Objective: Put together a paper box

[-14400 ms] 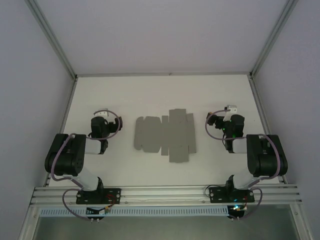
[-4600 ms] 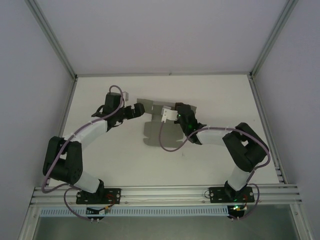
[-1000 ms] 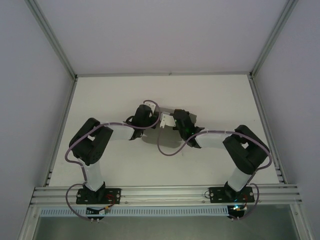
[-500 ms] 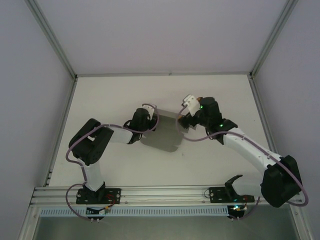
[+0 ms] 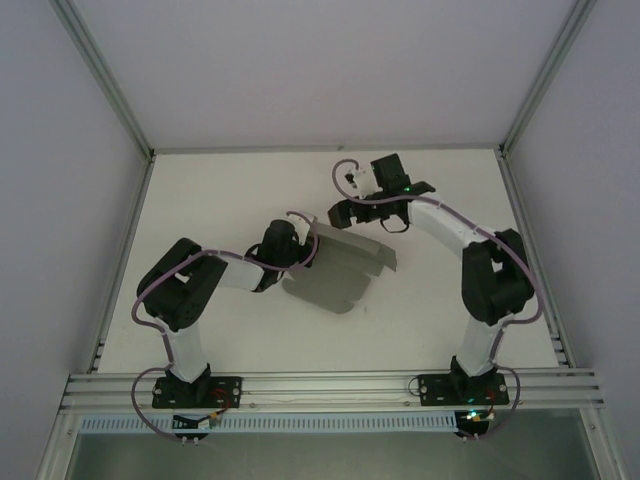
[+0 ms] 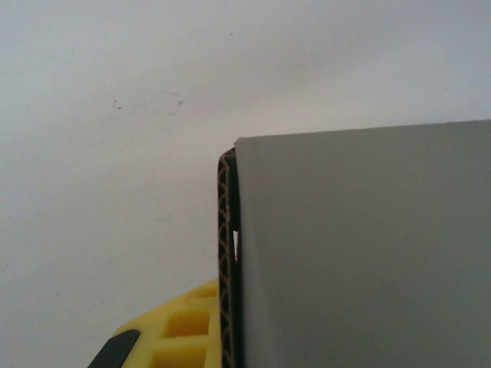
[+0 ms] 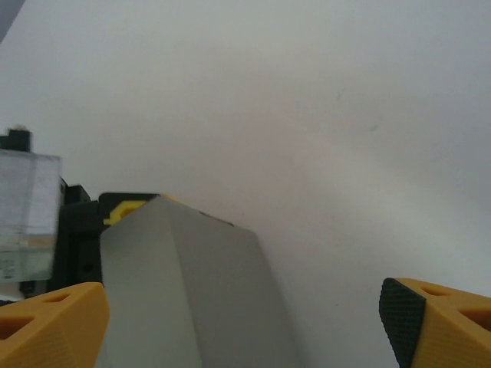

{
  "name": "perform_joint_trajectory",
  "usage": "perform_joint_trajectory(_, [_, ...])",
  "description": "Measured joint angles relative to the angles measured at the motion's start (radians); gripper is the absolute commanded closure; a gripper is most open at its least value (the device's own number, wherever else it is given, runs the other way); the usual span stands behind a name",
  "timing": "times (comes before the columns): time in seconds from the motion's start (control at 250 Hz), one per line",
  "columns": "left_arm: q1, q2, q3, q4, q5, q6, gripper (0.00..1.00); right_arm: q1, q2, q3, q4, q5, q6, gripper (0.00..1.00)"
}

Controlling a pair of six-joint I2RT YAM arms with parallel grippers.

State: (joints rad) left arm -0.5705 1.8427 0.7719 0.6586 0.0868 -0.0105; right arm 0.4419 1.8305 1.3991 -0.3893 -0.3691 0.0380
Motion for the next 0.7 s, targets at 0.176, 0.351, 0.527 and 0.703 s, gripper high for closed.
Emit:
perform_joint_trajectory(0.176, [-0.025, 0.007, 0.000, 0.015, -0.041, 0.027, 1.00, 0.000, 0.053, -0.002, -0.016, -0.056, -0.005, 0.14])
perform_joint_trajectory(0.351, [-0.037, 0.017, 0.003, 0.031, -0.064, 0.039, 0.97, -0.003, 0.060, -0.040, 0.005, -0.081, -0.022, 0.15])
perform_joint_trajectory(0.527, [-0.038, 0.018, 0.003, 0.037, -0.082, 0.037, 0.86, -0.004, 0.060, -0.047, 0.011, -0.077, -0.035, 0.17])
perform_joint_trajectory(0.703, [-0.038, 0.035, 0.003, 0.064, -0.089, 0.026, 0.81, -0.004, 0.072, -0.042, -0.006, -0.070, -0.053, 0.17])
